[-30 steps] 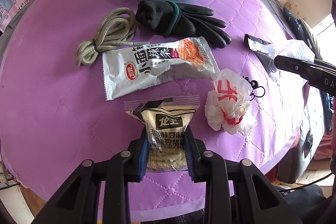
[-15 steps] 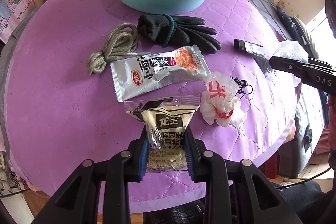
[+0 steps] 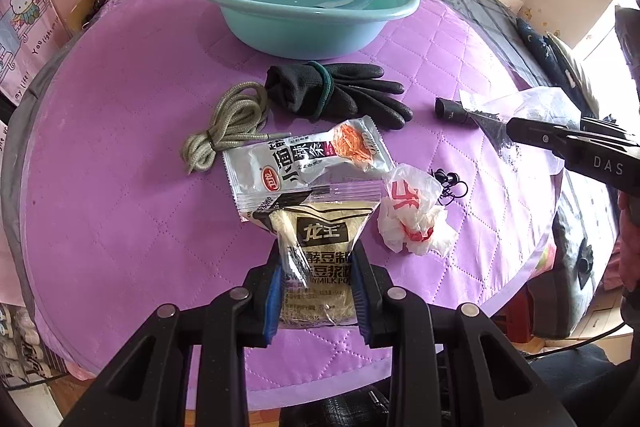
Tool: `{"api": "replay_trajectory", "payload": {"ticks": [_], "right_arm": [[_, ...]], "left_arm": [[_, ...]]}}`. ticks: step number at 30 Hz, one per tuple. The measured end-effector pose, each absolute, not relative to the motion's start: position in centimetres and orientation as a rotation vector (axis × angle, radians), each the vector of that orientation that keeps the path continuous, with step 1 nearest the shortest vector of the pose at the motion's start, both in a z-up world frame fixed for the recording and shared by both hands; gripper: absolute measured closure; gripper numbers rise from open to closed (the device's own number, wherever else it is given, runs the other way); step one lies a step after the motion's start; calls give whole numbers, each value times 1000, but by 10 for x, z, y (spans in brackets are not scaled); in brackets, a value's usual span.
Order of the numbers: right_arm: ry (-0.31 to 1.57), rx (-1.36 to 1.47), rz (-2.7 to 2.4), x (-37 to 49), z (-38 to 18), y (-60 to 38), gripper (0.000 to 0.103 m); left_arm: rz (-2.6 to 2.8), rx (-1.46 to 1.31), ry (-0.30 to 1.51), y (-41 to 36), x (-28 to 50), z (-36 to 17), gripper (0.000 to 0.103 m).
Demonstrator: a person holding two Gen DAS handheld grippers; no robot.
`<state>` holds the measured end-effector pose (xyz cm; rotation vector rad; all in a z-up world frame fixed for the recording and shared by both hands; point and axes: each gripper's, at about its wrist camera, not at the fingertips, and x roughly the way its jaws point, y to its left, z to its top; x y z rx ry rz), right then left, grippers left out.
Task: Organize soft objects
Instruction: 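Carry the snack packet and clear bag over the teal basin with both tools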
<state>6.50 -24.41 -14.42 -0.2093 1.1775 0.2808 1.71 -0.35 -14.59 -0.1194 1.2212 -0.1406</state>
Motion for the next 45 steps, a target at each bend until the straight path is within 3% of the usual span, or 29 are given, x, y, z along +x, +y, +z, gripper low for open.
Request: {"api": "replay_trajectory", "payload": {"ticks": [29,45], "right_arm": [[1074,-212,329,111,-72,-209,65],[1055,-218,343,169,-63,-183,65]], "left_arm": [[-204,-54,1070,4,73,-70,70],[-230,-14,1039,7,137,-54,70]]}}
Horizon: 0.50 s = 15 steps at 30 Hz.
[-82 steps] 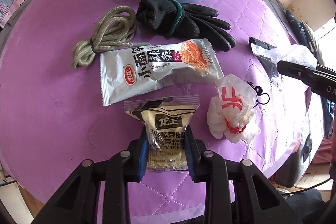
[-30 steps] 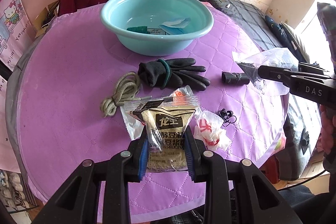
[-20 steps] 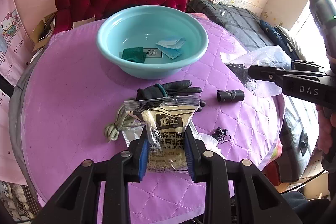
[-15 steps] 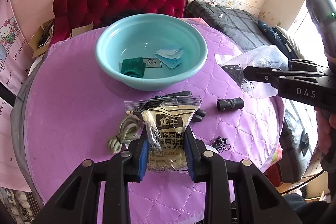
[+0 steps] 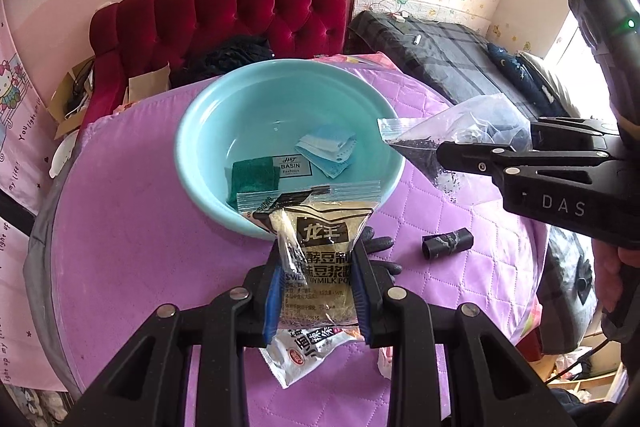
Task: Organize soft objects
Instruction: 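Carry the snack packet and clear bag over the teal basin with both tools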
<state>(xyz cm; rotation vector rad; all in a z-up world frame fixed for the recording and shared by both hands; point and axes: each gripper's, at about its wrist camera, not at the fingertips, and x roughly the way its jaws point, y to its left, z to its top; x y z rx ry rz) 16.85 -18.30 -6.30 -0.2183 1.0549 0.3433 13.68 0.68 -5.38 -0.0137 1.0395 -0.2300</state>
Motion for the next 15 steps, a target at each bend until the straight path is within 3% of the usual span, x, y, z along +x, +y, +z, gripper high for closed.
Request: {"api": "replay_trajectory", "payload": {"ticks": [15], "right_arm": [[1056,-199,356,230,-75,-158,65]], "left_arm": [[-236,7,1056,16,201,-67,70]]}}
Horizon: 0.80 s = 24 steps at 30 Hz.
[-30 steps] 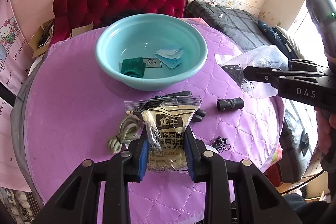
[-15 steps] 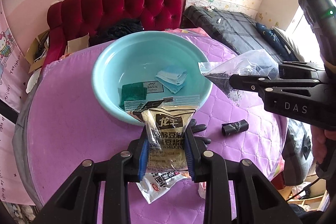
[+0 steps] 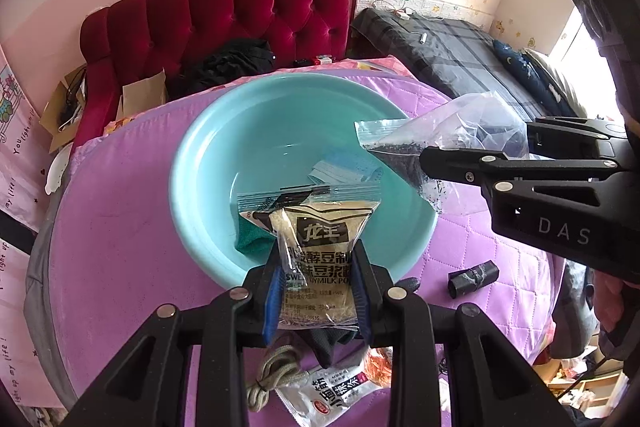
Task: Organize soft objects
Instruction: 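Carry the snack packet and clear bag over the teal basin with both tools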
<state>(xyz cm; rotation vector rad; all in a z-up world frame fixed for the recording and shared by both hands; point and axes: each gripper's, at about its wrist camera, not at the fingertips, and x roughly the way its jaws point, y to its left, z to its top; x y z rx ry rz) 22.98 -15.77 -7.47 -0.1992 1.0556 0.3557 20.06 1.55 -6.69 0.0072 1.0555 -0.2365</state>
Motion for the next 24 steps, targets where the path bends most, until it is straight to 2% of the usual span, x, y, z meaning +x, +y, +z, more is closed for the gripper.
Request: {"api": "replay_trajectory", "payload": {"ticks": [24], "right_arm": [[1115,-145,335,310,-139,-138,64]], "left_arm": [[-213,16,1108,27,274,-131,70]]}}
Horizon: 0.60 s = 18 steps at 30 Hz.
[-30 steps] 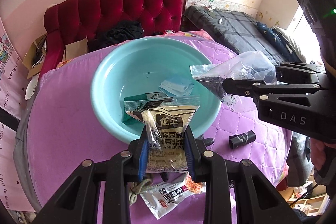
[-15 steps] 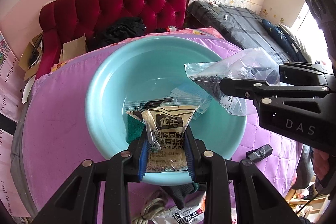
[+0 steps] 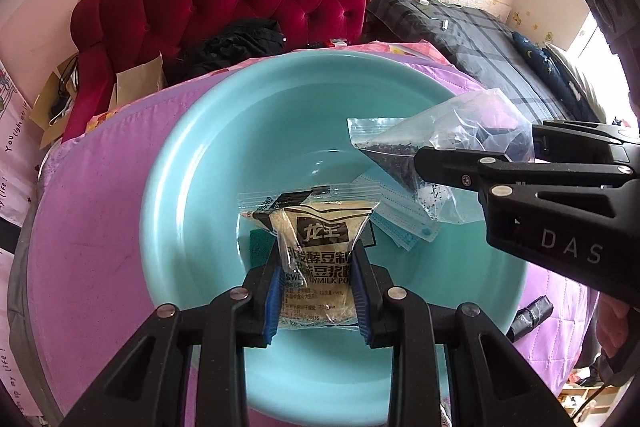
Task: Organize soft objects
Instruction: 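Carry the snack packet and clear bag over the teal basin with both tools, then open both tools to drop the snack packet and clear bag into the basin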
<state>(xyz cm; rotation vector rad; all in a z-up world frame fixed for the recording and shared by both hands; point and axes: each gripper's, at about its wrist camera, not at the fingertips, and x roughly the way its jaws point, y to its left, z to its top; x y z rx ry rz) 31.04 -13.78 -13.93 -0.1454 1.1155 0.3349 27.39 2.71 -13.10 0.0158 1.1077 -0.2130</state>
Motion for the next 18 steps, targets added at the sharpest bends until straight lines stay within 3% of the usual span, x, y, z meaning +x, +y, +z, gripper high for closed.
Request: {"api": "replay_trajectory", "payload": {"ticks": [14,17,18], "right_arm": [[1161,-143,326,326,-159,-134,61],[1149,-135,323,327,-153,-135,49],[1143,-133,321,326,-151,-135,46]], "left_arm": [[-181,34,1118,23,284,-149,69],[-174,40,1108,22,284,-146,67],[-166,46,1102,21,283,-145,59]]}}
